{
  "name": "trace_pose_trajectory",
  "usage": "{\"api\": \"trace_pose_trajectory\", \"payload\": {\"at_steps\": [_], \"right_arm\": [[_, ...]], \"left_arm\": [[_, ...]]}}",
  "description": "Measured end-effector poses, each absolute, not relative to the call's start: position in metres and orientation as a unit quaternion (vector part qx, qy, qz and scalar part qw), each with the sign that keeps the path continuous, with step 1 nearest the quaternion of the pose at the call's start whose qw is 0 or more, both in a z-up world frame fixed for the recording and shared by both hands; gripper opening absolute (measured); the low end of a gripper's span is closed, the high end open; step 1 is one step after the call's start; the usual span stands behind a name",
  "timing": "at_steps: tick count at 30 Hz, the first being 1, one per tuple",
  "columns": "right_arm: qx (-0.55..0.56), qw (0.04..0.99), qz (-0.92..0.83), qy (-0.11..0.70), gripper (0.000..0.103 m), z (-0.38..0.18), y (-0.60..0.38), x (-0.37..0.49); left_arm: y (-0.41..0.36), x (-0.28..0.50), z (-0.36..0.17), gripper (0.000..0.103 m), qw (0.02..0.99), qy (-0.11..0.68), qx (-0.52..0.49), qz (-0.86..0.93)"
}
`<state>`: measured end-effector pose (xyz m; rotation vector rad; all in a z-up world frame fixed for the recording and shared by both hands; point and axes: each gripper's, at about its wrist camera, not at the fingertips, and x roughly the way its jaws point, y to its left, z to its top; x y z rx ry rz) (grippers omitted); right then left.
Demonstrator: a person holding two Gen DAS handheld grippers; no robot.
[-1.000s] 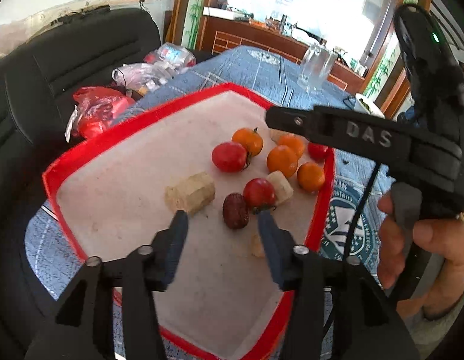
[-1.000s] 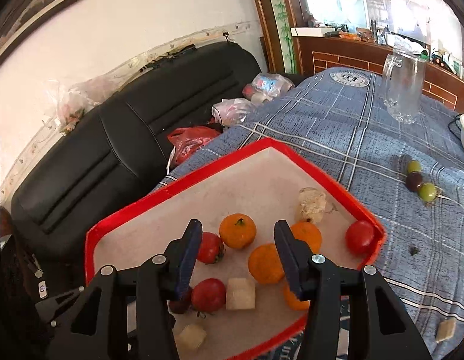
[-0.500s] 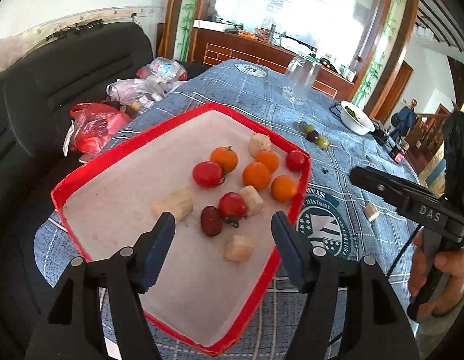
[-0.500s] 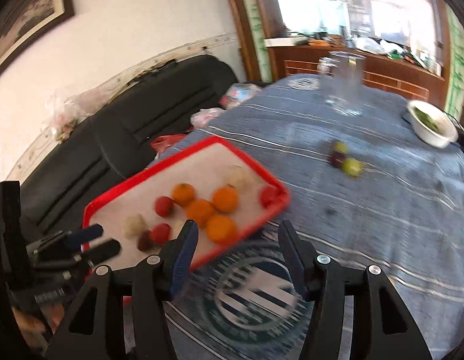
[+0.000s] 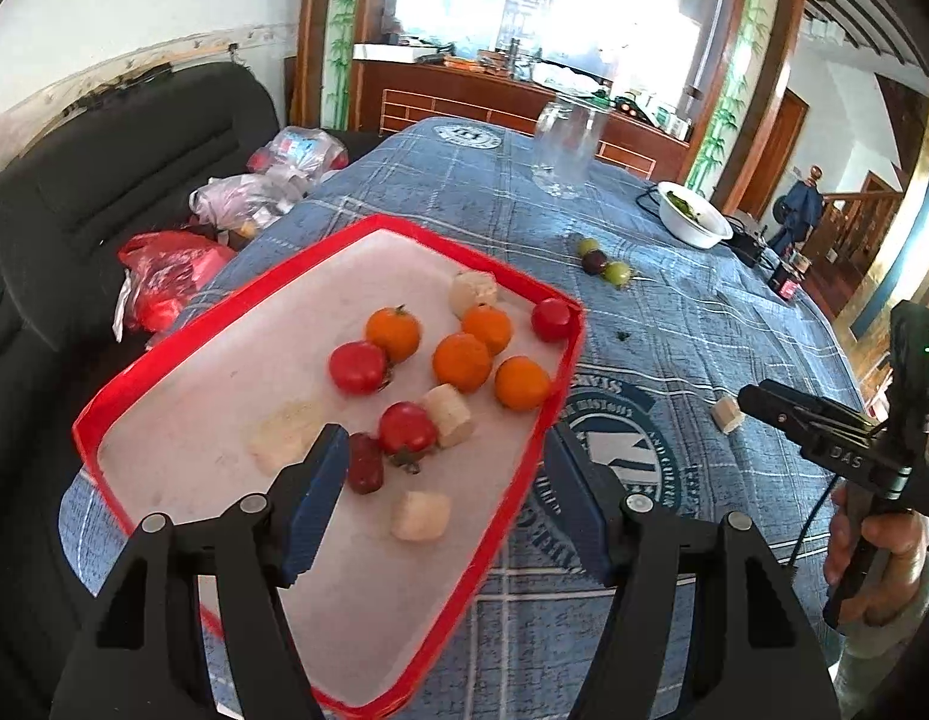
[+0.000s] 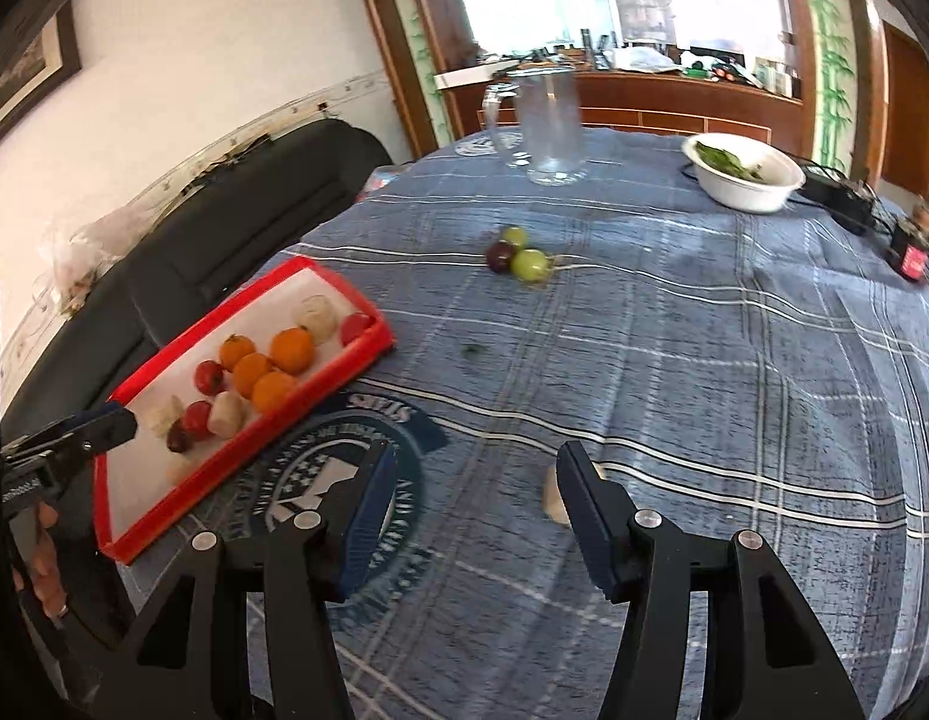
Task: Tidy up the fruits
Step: 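Withdraw both tools from the tray back over the table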
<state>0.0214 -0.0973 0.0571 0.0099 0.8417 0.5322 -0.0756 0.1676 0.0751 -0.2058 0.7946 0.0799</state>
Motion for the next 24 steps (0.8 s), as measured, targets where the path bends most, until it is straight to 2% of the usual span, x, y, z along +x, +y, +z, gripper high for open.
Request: {"api": "trace_pose_trajectory", "payload": {"at_steps": [7,17,20,24], "right_arm": [[0.025,0.879,0.244,0.409,0.057,0.042,-0.114,0.033],[0.043,0.881,0.248,0.402,0.057,0.030,-0.136,0.040],[0.049,0.874,0.253,0.411,0.057,0.027,-0.138,0.043],[0.041,0.876,0.253,0.409,0.052,0.028,-0.137,0.042]], "left_arm": [[0.144,-0.056,0.084,0.066,0.915,0.394,-0.080,0.020],[0.080,0.011,0.090,0.066,0.912,0.406,-0.051,-0.020],[0.069,0.038,0.089,0.066,0.908,0.413,-0.061,-0.031],[0.053,0.072,0.088,0.066,0.918,0.397,-0.020,-0.002]]}}
